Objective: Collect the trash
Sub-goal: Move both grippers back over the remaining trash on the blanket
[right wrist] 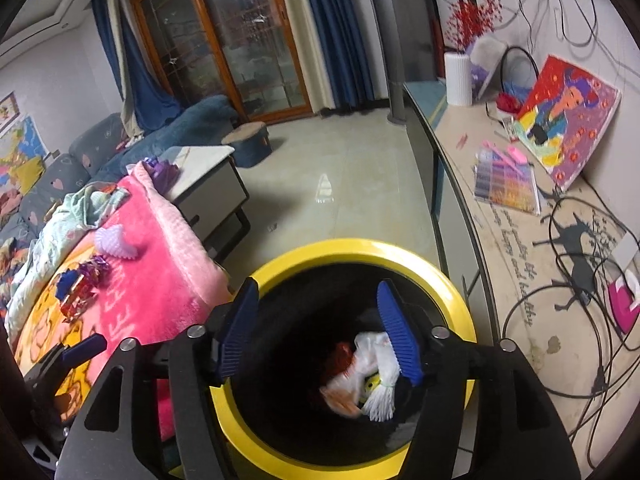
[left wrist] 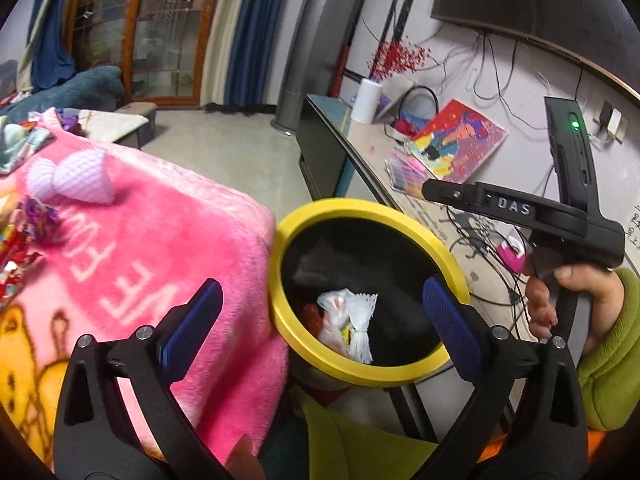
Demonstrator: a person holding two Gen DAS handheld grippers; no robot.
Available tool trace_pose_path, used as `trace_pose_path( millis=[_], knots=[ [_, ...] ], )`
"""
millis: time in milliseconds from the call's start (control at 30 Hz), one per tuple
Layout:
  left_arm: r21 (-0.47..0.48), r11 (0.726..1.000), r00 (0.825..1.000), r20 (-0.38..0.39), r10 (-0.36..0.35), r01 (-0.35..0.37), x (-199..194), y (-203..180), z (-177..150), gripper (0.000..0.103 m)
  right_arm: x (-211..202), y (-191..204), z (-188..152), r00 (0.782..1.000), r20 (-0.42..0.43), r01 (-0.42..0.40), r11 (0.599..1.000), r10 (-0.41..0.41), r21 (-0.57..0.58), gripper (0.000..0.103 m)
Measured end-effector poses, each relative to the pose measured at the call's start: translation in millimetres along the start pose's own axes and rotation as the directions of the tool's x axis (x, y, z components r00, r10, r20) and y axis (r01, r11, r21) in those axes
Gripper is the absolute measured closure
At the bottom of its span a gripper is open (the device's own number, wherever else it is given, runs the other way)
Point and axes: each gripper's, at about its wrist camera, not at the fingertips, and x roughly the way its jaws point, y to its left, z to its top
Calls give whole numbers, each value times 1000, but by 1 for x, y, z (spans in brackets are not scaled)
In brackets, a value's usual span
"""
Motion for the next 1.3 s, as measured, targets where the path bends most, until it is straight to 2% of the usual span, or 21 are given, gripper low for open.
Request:
trace_pose_path(
  millis=[167, 533, 867, 1033, 1300],
  knots=[
    [-14, 1000, 999, 44, 27, -26, -14, 7, 3, 11, -11, 18, 3, 999, 35, -20, 999, 21, -35, 39],
    [-45, 995, 989, 116, 95, -91, -38, 27, 8, 11, -23, 53, -1, 996, 64, -60, 992, 67, -110, 38],
    [-122, 977, 965, 178, 193, -173, -64, 63, 12, 11, -27, 95, -10, 987, 67, -132, 974, 146, -183, 38],
    [-145, 963, 944, 211, 254, -227, -79, 79, 11, 11, -26, 115, -16, 983, 47, -164, 961, 179, -222, 38],
    [-207, 940, 919, 236, 315, -270, -100, 109, 10, 11, -23, 147, -22, 974, 13, -213, 938, 225, -274, 38]
  ],
)
